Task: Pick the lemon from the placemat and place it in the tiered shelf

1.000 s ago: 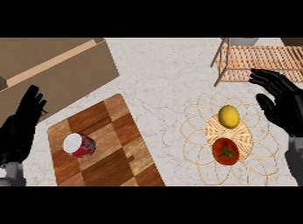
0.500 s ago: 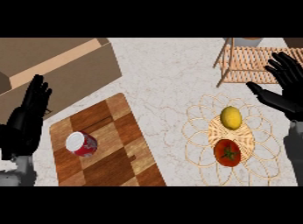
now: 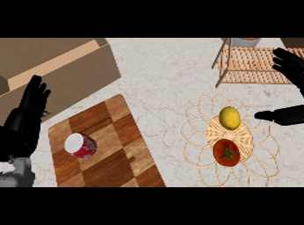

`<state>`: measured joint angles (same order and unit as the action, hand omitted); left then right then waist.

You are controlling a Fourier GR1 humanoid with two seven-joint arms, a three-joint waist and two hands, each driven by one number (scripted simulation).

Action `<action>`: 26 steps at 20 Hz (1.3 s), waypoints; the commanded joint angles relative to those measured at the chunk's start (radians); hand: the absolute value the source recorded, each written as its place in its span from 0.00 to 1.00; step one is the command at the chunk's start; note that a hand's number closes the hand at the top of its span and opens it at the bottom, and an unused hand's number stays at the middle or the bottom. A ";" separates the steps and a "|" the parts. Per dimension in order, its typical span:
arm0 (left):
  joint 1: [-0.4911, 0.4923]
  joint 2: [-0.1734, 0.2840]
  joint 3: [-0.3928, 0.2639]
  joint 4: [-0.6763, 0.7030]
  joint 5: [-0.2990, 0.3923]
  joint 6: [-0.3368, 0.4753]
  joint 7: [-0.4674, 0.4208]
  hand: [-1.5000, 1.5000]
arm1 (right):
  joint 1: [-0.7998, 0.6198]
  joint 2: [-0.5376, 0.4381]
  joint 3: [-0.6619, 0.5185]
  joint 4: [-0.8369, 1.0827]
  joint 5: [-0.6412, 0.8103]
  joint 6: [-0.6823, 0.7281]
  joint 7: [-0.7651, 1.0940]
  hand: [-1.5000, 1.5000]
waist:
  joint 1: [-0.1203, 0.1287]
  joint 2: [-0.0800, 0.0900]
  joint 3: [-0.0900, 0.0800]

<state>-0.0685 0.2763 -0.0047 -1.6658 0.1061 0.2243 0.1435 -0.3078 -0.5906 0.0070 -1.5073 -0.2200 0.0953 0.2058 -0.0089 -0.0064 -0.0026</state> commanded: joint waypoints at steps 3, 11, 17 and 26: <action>0.013 -0.036 -0.039 -0.005 -0.013 0.002 -0.014 0.50 | -0.092 -0.170 0.176 -0.102 0.223 0.054 0.266 0.00 | 0.025 0.002 -0.003; 0.016 -0.046 -0.059 -0.072 -0.046 0.028 0.038 0.50 | -0.221 -0.076 0.390 -0.148 0.398 0.106 0.675 0.00 | 0.024 0.004 0.001; -0.057 -0.043 -0.011 0.021 -0.038 0.008 0.010 0.50 | -0.280 0.027 0.465 -0.051 0.546 0.137 0.754 0.00 | 0.013 0.008 0.002; -0.049 -0.036 0.024 0.006 -0.052 0.006 0.022 0.50 | -0.200 0.005 0.468 -0.027 0.628 0.230 0.812 0.00 | 0.004 0.005 0.002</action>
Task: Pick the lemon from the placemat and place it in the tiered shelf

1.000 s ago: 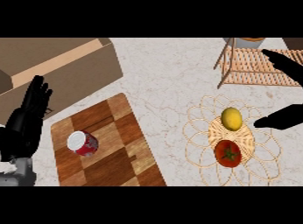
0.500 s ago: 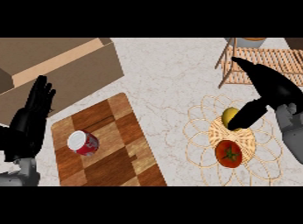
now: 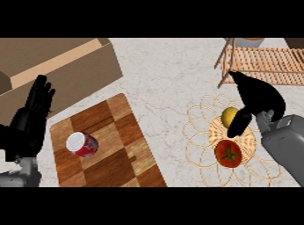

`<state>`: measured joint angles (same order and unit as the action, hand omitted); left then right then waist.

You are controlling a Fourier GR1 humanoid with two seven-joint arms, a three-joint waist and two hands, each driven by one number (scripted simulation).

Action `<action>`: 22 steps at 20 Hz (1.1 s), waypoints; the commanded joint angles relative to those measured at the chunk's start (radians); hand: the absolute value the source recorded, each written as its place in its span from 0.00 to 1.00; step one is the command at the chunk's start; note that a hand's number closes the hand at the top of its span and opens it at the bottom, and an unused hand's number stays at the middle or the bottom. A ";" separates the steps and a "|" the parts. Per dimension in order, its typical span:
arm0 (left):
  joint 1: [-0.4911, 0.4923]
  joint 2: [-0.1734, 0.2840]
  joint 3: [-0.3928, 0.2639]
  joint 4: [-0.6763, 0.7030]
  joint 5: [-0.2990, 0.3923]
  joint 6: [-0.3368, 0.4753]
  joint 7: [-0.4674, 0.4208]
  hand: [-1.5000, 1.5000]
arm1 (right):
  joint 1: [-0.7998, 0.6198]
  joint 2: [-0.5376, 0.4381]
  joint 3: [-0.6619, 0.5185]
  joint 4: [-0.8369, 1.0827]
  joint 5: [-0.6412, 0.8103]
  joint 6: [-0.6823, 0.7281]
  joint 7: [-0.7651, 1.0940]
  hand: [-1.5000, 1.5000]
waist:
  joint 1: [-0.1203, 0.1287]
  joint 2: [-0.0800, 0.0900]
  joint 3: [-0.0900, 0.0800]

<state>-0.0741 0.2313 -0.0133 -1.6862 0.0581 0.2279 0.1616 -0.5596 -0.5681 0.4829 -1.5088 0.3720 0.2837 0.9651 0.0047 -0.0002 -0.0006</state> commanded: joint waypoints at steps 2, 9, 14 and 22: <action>0.050 0.019 0.029 -0.070 0.015 -0.039 0.012 0.50 | 0.069 0.049 -0.012 0.025 0.101 0.004 0.019 0.00 | 0.001 -0.001 0.001; -0.045 -0.015 0.050 0.010 -0.009 -0.042 0.028 0.50 | 0.095 0.113 -0.113 0.127 0.186 0.012 -0.142 0.00 | -0.002 0.001 0.001; -0.031 -0.006 0.057 -0.094 -0.018 -0.047 0.121 0.50 | 0.176 0.146 -0.112 0.078 0.261 0.017 -0.128 0.00 | -0.004 -0.001 0.001; 0.050 -0.039 0.048 -0.126 -0.049 -0.071 0.085 0.50 | 0.168 0.208 -0.197 0.211 0.362 -0.048 -0.299 0.00 | 0.001 0.000 0.001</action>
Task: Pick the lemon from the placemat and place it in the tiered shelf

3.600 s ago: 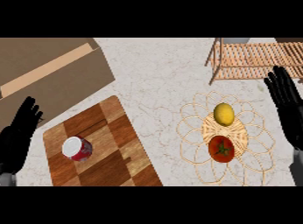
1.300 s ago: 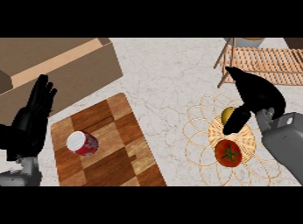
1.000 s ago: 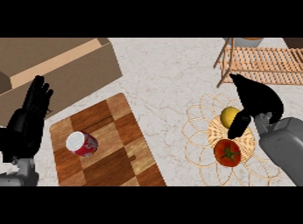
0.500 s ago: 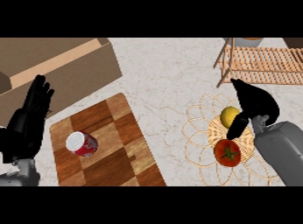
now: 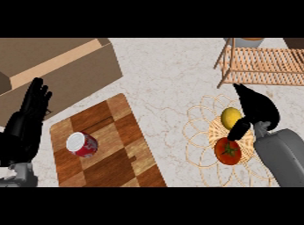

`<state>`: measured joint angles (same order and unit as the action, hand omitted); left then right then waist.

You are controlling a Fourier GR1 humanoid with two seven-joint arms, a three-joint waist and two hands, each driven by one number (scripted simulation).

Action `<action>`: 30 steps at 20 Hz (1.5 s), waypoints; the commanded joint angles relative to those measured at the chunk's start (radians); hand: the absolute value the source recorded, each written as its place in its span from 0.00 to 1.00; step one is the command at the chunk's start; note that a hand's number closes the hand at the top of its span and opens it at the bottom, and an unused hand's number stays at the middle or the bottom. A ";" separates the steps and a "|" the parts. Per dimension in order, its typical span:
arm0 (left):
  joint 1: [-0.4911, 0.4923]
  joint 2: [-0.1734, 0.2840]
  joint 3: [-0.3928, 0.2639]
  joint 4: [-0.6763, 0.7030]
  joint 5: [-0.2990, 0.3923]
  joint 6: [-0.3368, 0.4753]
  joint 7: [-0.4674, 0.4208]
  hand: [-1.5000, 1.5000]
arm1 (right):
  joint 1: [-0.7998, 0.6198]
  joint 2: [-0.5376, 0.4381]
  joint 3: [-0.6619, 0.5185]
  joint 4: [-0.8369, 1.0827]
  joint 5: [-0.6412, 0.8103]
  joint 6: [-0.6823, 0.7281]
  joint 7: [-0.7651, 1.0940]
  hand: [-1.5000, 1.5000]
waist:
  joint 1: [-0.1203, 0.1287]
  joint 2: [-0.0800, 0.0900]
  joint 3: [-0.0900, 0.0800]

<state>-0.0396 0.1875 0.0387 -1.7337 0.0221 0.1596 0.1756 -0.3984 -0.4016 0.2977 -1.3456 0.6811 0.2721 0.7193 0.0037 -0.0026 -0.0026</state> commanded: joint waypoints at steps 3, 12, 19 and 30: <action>-0.046 -0.044 -0.014 0.057 -0.058 0.029 -0.014 0.50 | 0.051 0.017 -0.053 0.007 0.058 -0.005 -0.098 0.00 | -0.003 0.002 0.003; -0.080 -0.034 0.043 0.117 -0.024 -0.021 -0.058 0.50 | -0.004 0.152 -0.061 0.199 0.159 -0.056 -0.123 0.00 | -0.001 0.004 0.003; -0.053 0.000 0.077 0.063 0.001 -0.056 -0.028 0.50 | 0.015 0.093 -0.043 0.298 0.233 -0.110 -0.306 1.00 | 0.002 0.004 0.003; -0.051 -0.052 0.042 0.039 -0.052 -0.016 0.018 0.50 | 0.221 0.032 -0.074 0.059 0.239 -0.130 -0.444 1.00 | -0.015 0.000 0.003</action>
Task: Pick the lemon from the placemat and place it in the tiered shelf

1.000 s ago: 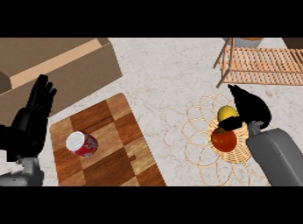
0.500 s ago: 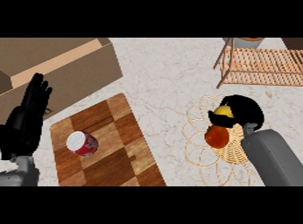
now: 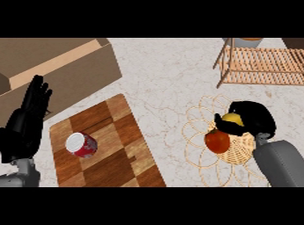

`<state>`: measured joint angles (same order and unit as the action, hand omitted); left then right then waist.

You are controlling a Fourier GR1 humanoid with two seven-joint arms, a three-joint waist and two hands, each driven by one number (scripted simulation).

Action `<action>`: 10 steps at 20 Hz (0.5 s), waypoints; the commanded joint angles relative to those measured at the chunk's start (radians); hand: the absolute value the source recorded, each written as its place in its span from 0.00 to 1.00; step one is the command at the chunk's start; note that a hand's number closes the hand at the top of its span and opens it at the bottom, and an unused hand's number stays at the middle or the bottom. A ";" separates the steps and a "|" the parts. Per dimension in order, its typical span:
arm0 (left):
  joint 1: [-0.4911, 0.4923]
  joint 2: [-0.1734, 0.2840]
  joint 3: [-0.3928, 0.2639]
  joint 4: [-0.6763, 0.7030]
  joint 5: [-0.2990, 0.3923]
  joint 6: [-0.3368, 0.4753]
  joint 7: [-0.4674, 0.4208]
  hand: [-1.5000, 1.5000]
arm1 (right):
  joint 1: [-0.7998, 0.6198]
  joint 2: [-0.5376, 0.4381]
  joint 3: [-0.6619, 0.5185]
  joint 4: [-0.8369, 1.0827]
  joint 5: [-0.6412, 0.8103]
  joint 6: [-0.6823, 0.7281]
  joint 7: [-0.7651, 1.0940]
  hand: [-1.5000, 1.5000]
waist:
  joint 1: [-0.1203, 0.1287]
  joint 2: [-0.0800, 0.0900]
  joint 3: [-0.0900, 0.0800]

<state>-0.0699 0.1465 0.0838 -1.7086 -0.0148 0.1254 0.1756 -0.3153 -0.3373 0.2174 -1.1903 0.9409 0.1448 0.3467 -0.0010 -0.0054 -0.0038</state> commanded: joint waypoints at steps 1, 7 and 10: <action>0.023 -0.004 -0.012 -0.050 -0.011 0.002 0.056 0.50 | 0.133 -0.008 0.007 -0.069 -0.003 -0.032 -0.080 1.00 | -0.001 0.004 0.004; -0.012 0.020 0.034 0.006 0.023 -0.031 0.013 0.50 | 0.204 -0.073 -0.113 -0.362 -0.189 0.145 -0.091 1.00 | -0.008 0.003 0.003; -0.002 0.016 0.042 0.074 0.003 -0.024 -0.071 0.50 | 0.143 -0.038 -0.150 -0.521 -0.239 0.195 0.024 1.00 | -0.012 0.002 0.002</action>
<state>-0.0633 0.1549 0.1072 -1.6917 -0.0091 0.1082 0.1600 -0.1368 -0.3759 0.1236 -1.5659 0.7717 0.2720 0.3151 -0.0107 -0.0039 -0.0011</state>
